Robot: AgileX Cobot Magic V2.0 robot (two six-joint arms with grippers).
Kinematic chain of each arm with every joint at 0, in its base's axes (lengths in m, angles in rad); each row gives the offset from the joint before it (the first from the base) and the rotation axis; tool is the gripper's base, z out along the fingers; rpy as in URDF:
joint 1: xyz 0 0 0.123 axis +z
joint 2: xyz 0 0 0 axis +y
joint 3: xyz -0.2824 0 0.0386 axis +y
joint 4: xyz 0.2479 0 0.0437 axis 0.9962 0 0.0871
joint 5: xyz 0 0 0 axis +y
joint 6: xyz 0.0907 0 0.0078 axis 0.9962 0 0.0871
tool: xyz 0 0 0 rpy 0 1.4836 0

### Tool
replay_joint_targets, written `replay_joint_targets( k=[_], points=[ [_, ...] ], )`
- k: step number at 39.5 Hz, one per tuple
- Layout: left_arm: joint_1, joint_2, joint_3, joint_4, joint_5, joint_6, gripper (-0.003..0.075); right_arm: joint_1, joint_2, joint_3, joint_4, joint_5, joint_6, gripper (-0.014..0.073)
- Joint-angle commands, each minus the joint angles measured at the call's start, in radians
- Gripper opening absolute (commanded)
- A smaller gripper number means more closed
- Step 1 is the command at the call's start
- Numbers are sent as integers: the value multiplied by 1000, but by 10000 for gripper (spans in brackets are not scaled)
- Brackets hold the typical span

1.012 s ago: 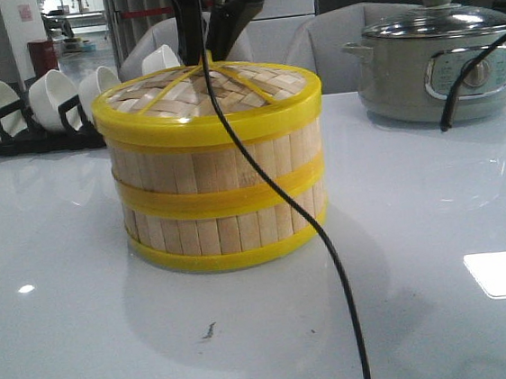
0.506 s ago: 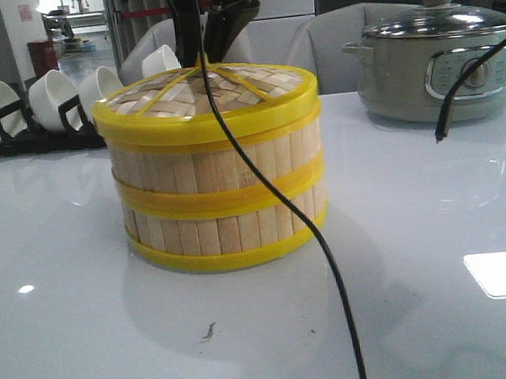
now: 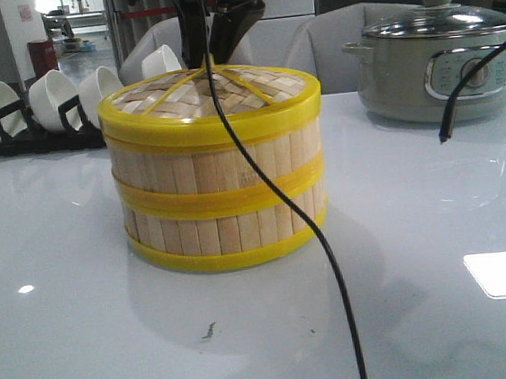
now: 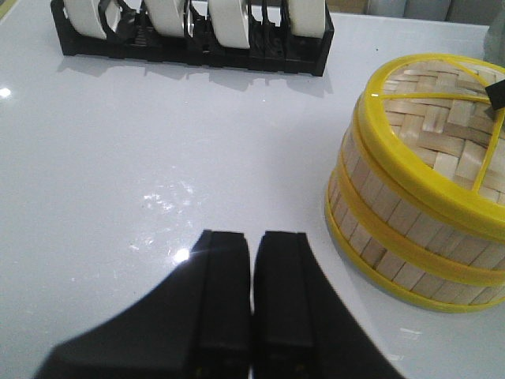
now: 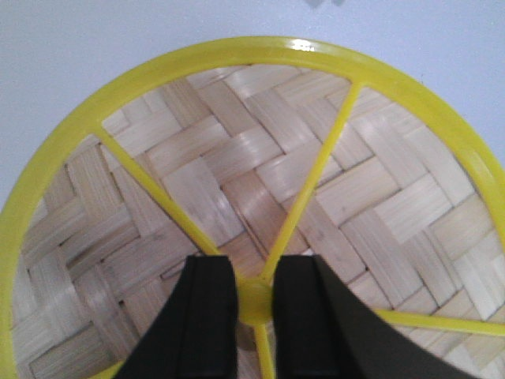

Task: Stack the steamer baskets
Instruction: 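Carry the lid with the right gripper and lower it onto the stack, then open the right gripper and lift it away from the lid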

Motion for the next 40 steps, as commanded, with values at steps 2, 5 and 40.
replay_joint_targets(
  k=[2, 5, 40],
  points=[
    [1, -8, -32, -5, -76, -5, 97, -6, -64, -36, -16, -67, -4, 333],
    [1, -8, -32, -5, -76, -5, 97, -6, -64, -36, -16, -77, -4, 393],
    [1, -8, -32, -5, -76, -5, 97, -261, -553, 343, -163, -340, -4, 396]
  ],
)
